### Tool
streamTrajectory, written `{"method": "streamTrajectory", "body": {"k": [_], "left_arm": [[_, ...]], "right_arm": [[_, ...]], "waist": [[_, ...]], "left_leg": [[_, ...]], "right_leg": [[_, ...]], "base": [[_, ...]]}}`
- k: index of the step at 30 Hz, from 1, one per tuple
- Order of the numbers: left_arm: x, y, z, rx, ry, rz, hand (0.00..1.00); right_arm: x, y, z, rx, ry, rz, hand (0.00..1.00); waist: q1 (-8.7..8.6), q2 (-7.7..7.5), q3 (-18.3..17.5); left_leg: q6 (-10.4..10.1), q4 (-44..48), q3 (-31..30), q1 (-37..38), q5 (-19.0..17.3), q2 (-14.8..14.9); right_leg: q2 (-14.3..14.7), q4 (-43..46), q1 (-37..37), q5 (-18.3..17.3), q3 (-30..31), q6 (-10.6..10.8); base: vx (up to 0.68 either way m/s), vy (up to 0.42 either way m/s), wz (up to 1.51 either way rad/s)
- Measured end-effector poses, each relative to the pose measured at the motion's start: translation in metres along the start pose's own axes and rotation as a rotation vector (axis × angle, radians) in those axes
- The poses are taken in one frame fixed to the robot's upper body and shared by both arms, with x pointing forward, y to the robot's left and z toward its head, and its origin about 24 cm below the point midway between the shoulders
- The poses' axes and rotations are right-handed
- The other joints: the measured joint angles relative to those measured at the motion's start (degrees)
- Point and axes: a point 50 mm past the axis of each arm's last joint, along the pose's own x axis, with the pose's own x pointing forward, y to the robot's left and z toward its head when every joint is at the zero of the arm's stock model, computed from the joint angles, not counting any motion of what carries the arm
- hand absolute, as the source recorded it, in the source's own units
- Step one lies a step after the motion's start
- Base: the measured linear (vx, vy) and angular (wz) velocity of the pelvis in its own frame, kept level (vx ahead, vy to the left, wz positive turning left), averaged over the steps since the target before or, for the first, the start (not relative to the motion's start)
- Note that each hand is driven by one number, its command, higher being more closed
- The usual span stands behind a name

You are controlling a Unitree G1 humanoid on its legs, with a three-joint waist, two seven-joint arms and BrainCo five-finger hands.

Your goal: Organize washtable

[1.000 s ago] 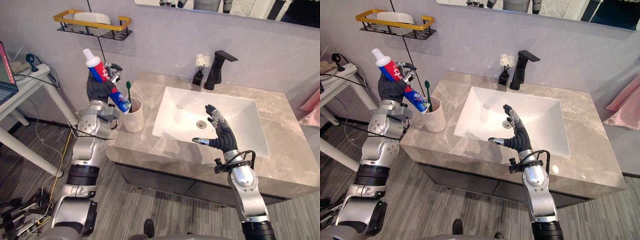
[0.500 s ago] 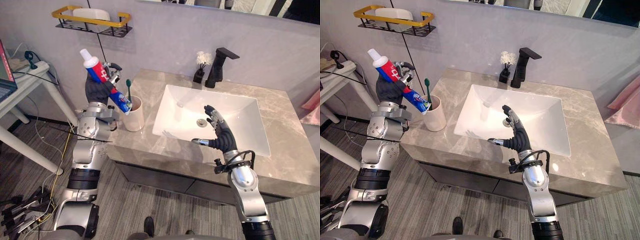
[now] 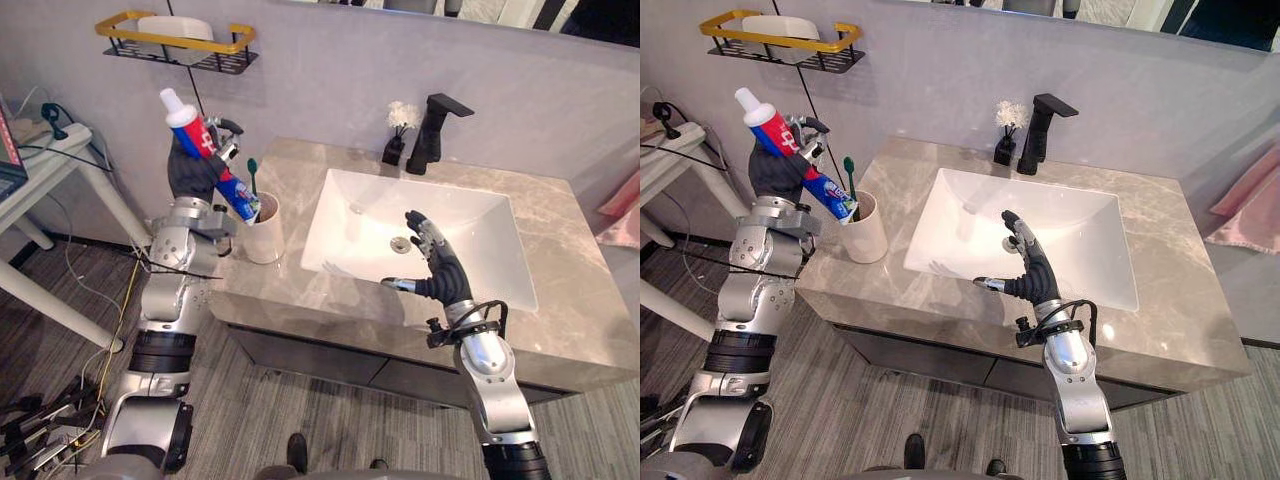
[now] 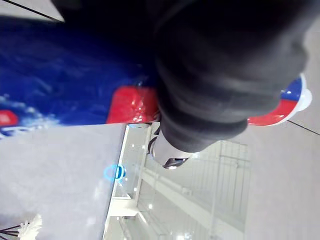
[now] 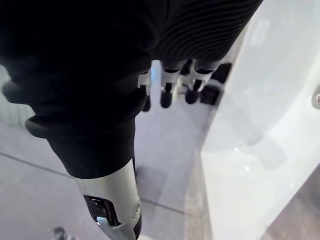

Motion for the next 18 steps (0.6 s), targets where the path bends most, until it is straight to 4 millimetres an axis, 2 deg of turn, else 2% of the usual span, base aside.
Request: {"method": "streamTrajectory", "body": {"k": [6,18], "left_arm": [[0.016,-0.006,0.015,0.002,-0.057,-0.02,1.0],[0.026,-0.01,0.025,0.001,-0.094,-0.035,1.0]], "right_arm": [[0.0,0.001,0.0,0.002,0.0,0.007,0.0],[-0.001,0.001,-0.001,0.014,0.005,0.005,0.0]], "waist": [[-0.85,0.0,0.0],[-1.05,0.01,0.0]], "left_leg": [[0.0,0.0,0.1,0.0,0.0,0.0],[-0.1,0.0,0.7,-0.1,-0.1,0.2]], "right_leg": [[0.0,0.0,0.0,0.0,0.1,0.0],[0.2,-0.1,-0.1,0.0,0.3,-0.1]], "base": [[0.0,0.0,0.0],[0.0,0.0,-0.01]]}}
